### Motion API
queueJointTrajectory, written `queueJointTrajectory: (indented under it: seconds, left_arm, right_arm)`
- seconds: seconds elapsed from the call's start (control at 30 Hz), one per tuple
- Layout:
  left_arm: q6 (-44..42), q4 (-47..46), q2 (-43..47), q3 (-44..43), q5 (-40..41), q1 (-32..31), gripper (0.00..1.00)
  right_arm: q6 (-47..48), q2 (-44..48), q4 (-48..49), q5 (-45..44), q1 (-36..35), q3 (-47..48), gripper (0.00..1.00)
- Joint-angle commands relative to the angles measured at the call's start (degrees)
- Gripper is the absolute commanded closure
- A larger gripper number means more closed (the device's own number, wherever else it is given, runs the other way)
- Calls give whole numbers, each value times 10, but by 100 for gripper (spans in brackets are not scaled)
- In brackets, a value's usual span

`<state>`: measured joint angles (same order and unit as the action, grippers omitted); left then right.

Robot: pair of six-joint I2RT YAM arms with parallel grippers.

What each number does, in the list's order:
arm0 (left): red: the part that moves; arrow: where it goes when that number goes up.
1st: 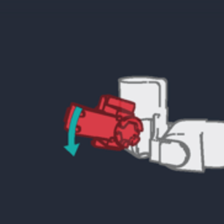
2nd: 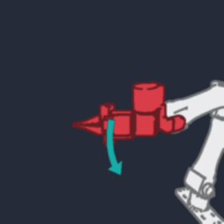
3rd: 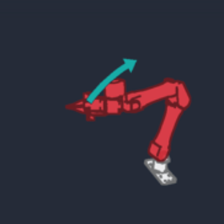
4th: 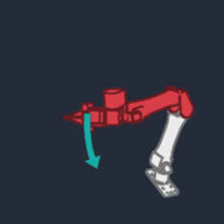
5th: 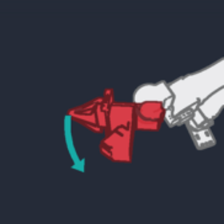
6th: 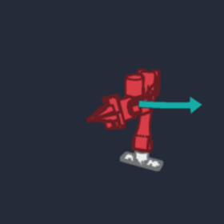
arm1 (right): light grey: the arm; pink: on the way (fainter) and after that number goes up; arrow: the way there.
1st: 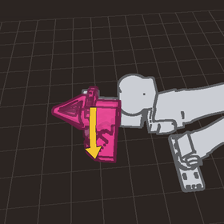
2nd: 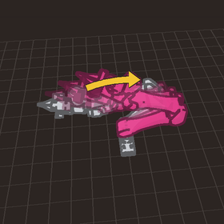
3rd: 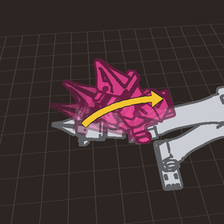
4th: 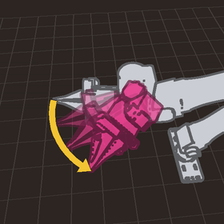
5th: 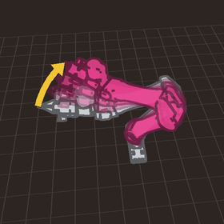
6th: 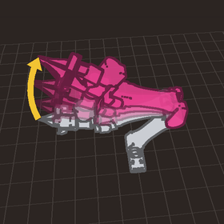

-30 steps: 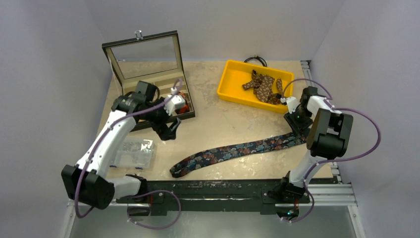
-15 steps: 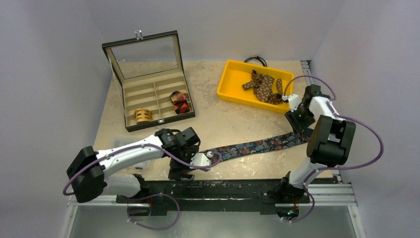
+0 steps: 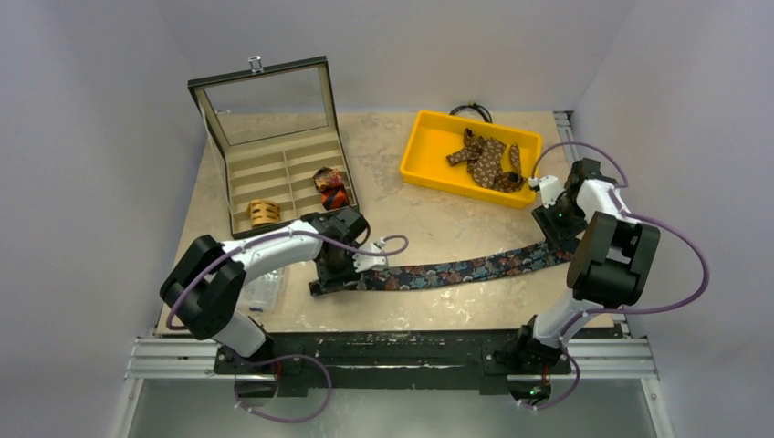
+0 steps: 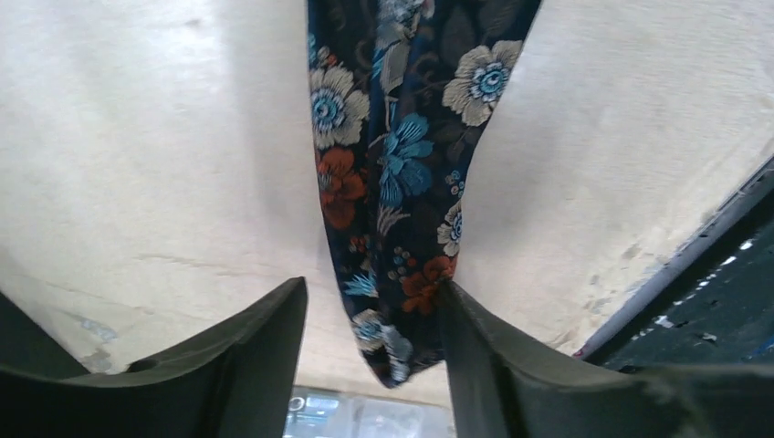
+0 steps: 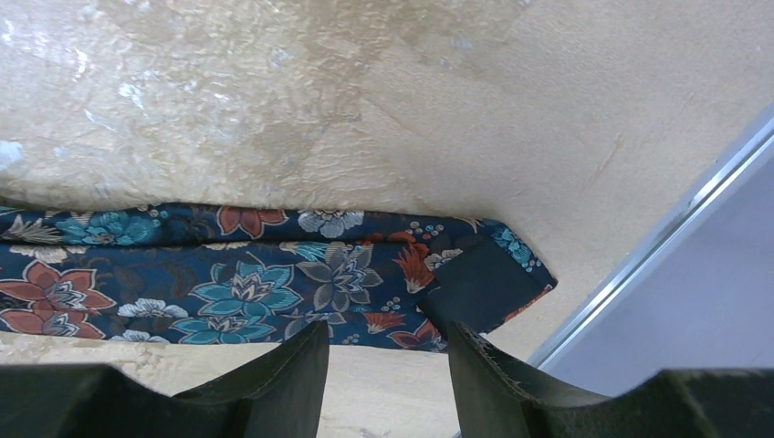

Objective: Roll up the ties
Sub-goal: Flatten out the tie at the center of the board.

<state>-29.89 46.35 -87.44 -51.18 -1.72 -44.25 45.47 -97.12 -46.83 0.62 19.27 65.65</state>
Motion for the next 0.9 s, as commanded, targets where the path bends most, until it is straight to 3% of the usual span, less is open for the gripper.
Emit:
queueJointTrajectory:
  seconds: [0.0, 0.07, 0.13, 0.17, 0.27, 0.37, 0.53, 0.87]
  left_arm:
    - [-79, 36, -24, -49, -79, 58, 50]
    - [-106, 38, -32, -53, -77, 70, 54]
    - [-124, 54, -38, -67, -91, 87, 52]
    - [-125, 66, -37, -78, -103, 94, 43]
    - [-118, 50, 18, -88, -170, 88, 2]
    - [-84, -18, 50, -82, -173, 42, 0]
    - [-11, -78, -42, -136, -148, -39, 0]
    - [22, -109, -158, -187, -106, -61, 0]
  right_arm:
    - [15, 11, -8, -6, 10, 6, 50]
    - [15, 12, -11, -6, 13, 7, 50]
    - [14, 17, -17, -5, 19, 11, 50]
    - [15, 19, -22, -2, 23, 13, 50]
    - [15, 26, -38, 15, 44, 23, 51]
    - [11, 20, -57, 39, 72, 39, 55]
    - [-20, -12, -67, 68, 92, 61, 71]
    - [-79, -68, -14, 68, 95, 82, 88]
